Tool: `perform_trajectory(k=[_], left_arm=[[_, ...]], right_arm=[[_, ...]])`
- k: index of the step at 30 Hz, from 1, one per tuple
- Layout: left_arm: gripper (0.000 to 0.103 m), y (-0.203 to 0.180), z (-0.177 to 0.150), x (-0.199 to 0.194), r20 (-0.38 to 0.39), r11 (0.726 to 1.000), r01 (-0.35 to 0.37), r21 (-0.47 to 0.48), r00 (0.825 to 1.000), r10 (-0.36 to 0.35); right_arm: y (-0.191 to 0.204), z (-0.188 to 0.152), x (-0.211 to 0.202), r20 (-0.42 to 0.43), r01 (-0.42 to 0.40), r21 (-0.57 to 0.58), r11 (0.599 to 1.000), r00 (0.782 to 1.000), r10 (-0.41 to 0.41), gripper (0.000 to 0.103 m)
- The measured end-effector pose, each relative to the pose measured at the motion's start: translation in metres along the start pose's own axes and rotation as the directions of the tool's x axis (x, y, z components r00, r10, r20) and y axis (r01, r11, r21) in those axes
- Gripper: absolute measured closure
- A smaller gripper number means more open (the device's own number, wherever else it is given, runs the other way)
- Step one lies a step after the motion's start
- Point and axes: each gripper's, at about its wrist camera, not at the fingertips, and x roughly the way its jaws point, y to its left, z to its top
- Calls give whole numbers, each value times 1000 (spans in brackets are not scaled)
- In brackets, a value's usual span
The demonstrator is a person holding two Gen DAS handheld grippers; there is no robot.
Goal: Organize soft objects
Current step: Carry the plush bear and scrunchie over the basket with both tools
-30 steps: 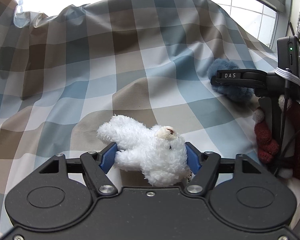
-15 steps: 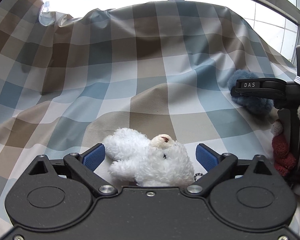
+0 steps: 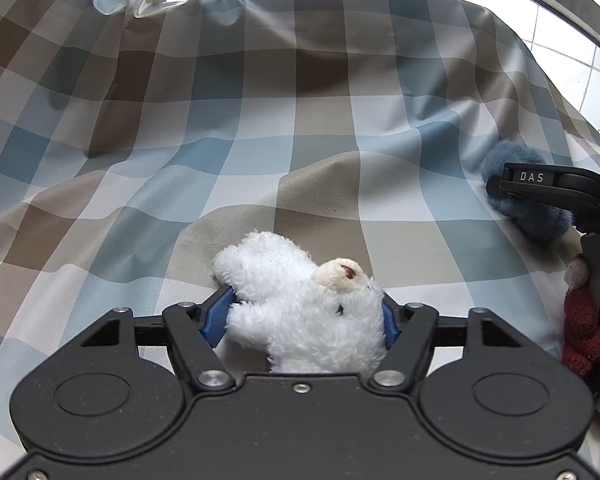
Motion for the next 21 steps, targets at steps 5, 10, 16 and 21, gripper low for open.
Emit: perform_trajectory(k=[5,10,16,21], left_arm=[[39,4,-3,-23,-43,999,22,-39,999,-24],[38,8,-13,-71,-33,999,32,-30,999,-33],[38,22,-34,-126,-37,999,18,-30,999,-19],[38,40,-52,-162,-28,998,18,-64,999,-20]], right_arm=[[6,1,2,-14,27,-31,999,1000,-28,44],[17,1,4,-34,75,-96,993,996,-78,45],[31,-8,-8,-68,123,-223,967,988,-141,45],[29,-13,-34,-136,109,-311,944,978,-158,45]])
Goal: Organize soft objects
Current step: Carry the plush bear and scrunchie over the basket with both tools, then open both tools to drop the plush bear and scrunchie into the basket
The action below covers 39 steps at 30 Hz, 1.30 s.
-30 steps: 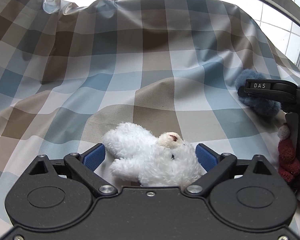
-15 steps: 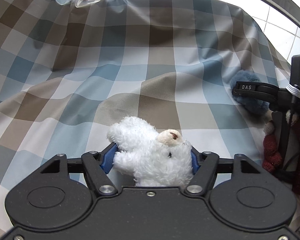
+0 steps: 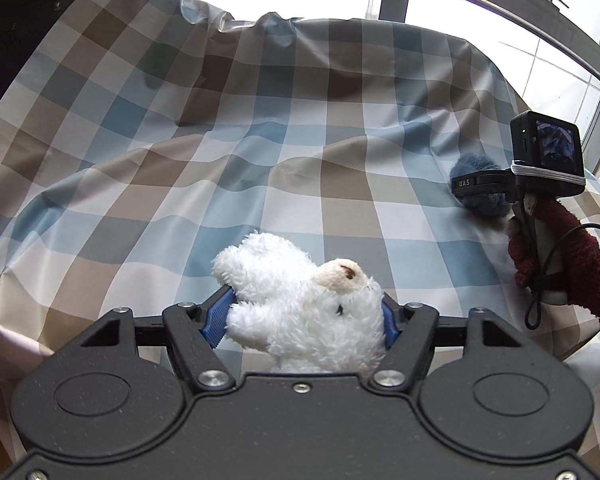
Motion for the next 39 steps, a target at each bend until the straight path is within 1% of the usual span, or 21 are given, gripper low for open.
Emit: perform_trajectory(k=[3,5,8,12,14,17,21,22,24,26,30,31,32,34,36,39], left_arm=[[38,6,-7,-13,-10,1000,-27,-9,1000,27],[38,9,-11,-20,-25,999,-32,-20,999,32],[38,13,-16,-30,-53,999,-19,-35,998,17],[38,10,-22,-44,-71,1000,-12,-7,997,12],[38,7,-26,-51,-87,1000,-2,10,996,3],[38,2,-31,-59,-132,999,21,26,991,-17],[38,-3,-39,-62,-206,996,84,21,975,-78],[37,-5,-40,-63,-219,995,102,20,971,-95],[37,-11,-43,-63,-238,992,120,32,965,-109],[37,-18,-45,-60,-247,992,117,53,964,-101],[36,-25,-47,-53,-272,991,119,65,957,-97],[33,-26,-48,-52,-279,990,123,64,955,-101],[33,-26,-48,-51,-285,990,126,65,953,-102],[31,-26,-49,-51,-289,990,125,68,952,-100],[28,-27,-49,-51,-294,991,114,76,952,-87],[27,-24,-49,-49,-306,992,103,73,949,-76]], right_arm=[[-6,-5,-21,-84,-23,-25,999,996,20,46],[-9,-14,-41,-115,-19,-52,998,993,13,46],[-13,-32,-79,-116,-45,-77,996,993,36,46],[-26,-58,-144,-99,-134,-50,990,987,128,46],[-32,-72,-177,-93,-180,-26,983,980,177,45],[-37,-96,-222,-110,-225,-1,974,968,223,45],[-37,-124,-262,-158,-285,4,959,946,282,44],[-35,-129,-269,-170,-297,5,955,941,294,44],[-30,-141,-279,-212,-329,5,944,923,322,44],[-23,-149,-286,-251,-357,-6,934,905,344,44],[-6,-159,-294,-293,-399,-63,915,884,365,43],[-2,-161,-297,-299,-415,-82,906,877,375,43],[1,-161,-298,-301,-422,-91,902,875,379,42],[5,-160,-300,-302,-450,-109,886,865,402,36],[8,-159,-301,-301,-463,-114,879,860,413,30],[10,-157,-301,-300,-464,-120,878,860,414,30]])
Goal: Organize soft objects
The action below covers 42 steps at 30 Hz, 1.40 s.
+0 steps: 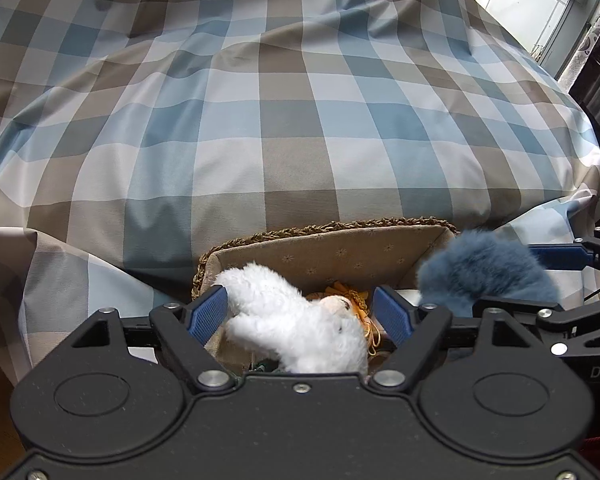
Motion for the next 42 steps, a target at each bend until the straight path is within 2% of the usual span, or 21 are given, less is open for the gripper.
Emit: perform_trajectory(k=[11,22,27,37,42], left_arm=[[25,-1,0,4,-18,1000,3,6,1000,-3],[25,-6,-5,3,-22,999,-42,16,999,42],[25,-6,-7,3,-31,999,-53,6,998,53],[25,-7,-10,7,-54,999,-51,5,997,51],[25,-8,-11,6,-59,999,-44,9,997,45]], right_arm=[[-9,3,6,-14,29,26,999,1000,-28,30],[-7,0,13,-40,61,19,998,997,-60,30],[-8,-2,16,-61,67,30,997,996,-65,25],[-10,-4,20,-86,88,53,995,993,-83,21],[-11,-4,22,-107,124,84,989,988,-115,18]])
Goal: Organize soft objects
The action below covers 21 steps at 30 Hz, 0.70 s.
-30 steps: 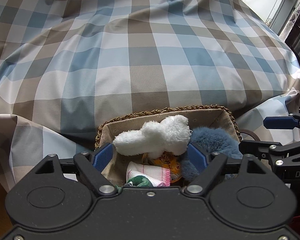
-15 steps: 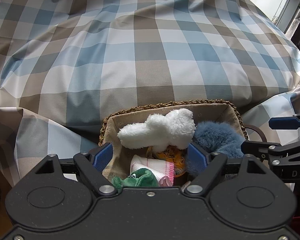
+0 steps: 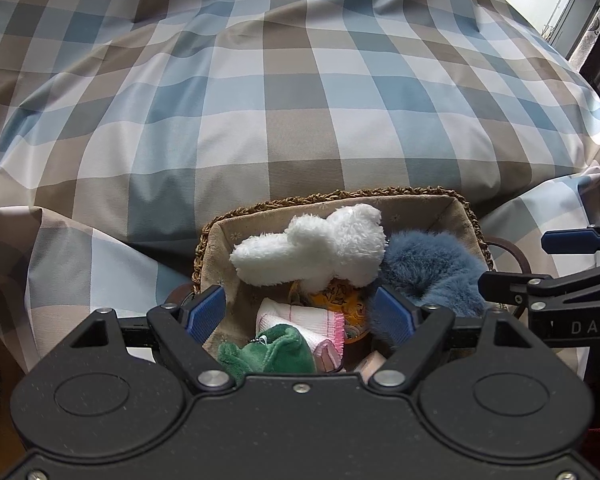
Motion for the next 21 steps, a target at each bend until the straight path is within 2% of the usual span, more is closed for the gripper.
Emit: perform_trajectory(k=[2,6,10,14,18,21], left_arm=[[25,1,0,-2,0,1000,-2,-2,1000,2],[24,8,0,-2,-34,999,-10,-40,999,8],[24,10,2,1,-61,998,-48,-40,997,45],[22,4,0,0,-72,999,-46,-13,996,45],[21,-3,-4,-4,-59,998,-62,19,996,63],[19,-2,-5,-7,-36,997,-80,8,996,80]], right_arm=[[-2,-2,-4,15,2,25,1000,1000,-2,18],[-2,-6,-10,31,-14,73,997,999,12,7],[4,-13,-11,19,2,65,998,1000,-3,6],[11,-21,-10,8,12,32,999,1000,-12,6],[14,-23,-10,16,5,20,1000,1000,-5,6],[15,-22,-10,15,-5,9,1000,1000,5,6]])
